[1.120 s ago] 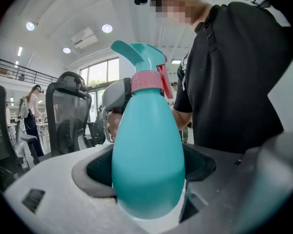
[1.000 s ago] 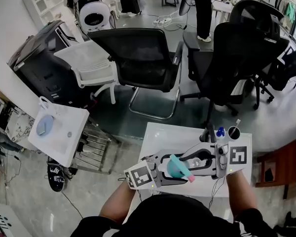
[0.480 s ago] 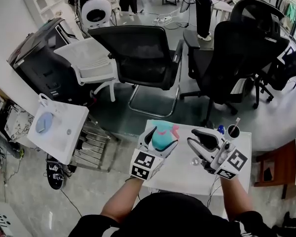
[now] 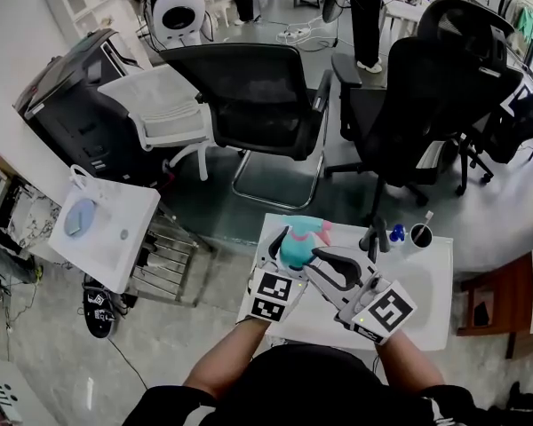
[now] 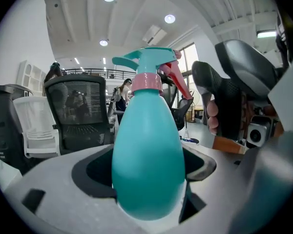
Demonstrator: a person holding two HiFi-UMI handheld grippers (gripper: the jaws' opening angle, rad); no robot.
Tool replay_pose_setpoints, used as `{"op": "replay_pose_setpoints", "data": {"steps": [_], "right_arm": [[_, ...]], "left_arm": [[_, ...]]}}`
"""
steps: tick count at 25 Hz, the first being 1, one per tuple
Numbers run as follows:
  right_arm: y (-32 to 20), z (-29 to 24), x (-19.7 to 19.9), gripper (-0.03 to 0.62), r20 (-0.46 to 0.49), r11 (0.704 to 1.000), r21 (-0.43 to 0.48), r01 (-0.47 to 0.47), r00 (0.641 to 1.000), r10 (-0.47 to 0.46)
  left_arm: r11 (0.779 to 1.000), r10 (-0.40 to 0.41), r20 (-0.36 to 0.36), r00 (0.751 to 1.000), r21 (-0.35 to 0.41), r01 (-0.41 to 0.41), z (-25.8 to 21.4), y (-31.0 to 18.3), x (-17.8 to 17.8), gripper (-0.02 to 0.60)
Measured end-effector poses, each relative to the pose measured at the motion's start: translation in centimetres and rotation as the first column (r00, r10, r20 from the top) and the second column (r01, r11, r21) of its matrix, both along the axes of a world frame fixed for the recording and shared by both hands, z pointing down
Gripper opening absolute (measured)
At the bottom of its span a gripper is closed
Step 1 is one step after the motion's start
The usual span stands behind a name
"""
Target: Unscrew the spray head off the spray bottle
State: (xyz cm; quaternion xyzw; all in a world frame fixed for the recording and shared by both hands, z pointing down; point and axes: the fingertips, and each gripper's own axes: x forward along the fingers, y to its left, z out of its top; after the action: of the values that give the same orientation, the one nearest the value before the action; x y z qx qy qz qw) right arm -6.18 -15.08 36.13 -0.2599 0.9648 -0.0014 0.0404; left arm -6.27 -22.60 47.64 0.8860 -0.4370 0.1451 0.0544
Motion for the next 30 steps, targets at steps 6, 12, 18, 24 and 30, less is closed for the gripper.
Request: {"op": "replay_pose_setpoints", "data": {"steps": [6,12,18,24,30], "right_arm": [[-1.4,1.1,0.6,0.109,-0.020,0.994,-0.051,-0.092,0.996,0.091],[-2.0,1.3,0.4,0.153,-0.034,0.993,-0.062,-0.099,0.995,0.097],[-2.8,1.3,0.7,0.167,-0.044,0.989,-0.073,-0.128,0.991,0.125],[-3.2,1.6,0.7,0.160,-0.052,0.986,-0.081,-0.146,0.988,0.142],[-3.0,1.1,0.6,0.140,-0.048,0.988,-0.080,-0.129,0.991,0.126]], "left_arm": [[1.000,0.015,0.002,1.000,0.009,-0.015,-0.1,0.4,0.3,0.404],[0.998,0.049,0.032,0.998,0.026,-0.050,0.0,1.0,0.9,0.405],[0.997,0.065,0.061,0.996,0.030,-0.067,0.5,1.5,1.9,0.405],[0.994,0.093,0.091,0.992,0.048,-0.097,0.9,2.1,2.9,0.405],[0.992,0.110,0.084,0.990,0.054,-0.115,0.4,2.3,2.9,0.405]]}}
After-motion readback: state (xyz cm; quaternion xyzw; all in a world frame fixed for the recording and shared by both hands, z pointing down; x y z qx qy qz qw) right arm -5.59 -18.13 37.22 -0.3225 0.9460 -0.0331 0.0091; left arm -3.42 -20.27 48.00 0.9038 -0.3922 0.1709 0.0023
